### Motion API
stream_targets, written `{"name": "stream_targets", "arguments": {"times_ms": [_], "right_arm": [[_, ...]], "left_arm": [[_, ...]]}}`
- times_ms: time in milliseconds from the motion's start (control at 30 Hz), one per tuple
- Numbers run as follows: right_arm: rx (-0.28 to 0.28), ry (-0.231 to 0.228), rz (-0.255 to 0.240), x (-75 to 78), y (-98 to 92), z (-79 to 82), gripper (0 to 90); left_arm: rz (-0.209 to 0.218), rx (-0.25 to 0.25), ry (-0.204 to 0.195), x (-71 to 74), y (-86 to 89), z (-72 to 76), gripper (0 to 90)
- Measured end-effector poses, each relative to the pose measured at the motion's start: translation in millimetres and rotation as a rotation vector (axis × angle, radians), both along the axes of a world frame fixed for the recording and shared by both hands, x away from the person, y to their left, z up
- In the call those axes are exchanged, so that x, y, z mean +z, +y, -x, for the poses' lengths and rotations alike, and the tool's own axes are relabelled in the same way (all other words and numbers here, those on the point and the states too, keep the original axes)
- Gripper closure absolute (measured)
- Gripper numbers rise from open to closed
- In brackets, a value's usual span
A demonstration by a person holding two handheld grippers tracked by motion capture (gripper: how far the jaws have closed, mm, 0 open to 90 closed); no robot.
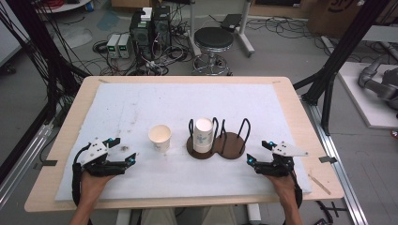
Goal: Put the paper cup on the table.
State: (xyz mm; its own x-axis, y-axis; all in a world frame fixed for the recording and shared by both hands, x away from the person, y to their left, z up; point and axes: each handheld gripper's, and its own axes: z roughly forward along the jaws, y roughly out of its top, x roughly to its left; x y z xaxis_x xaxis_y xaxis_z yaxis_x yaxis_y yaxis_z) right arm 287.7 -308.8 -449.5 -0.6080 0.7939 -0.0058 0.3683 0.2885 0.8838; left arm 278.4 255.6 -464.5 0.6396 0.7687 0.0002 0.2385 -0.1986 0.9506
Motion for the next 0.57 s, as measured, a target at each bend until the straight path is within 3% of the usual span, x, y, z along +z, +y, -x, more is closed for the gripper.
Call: {"name": "stream_targets", "arguments": {"times_ms": [333, 567], "right_arm": [[0.001, -0.003, 0.001, -0.1, -0.4, -0.7, 16.7], [0.012, 0.02, -0.033, -0.1, -3.8, -2.9, 16.7]], "left_arm": [[-0.014, 0.005, -0.008, 0.0, -1.4, 1.1, 13.9], [-0.02, 0.016, -0.031, -0.3, -2.3, 3.6, 13.8]]}}
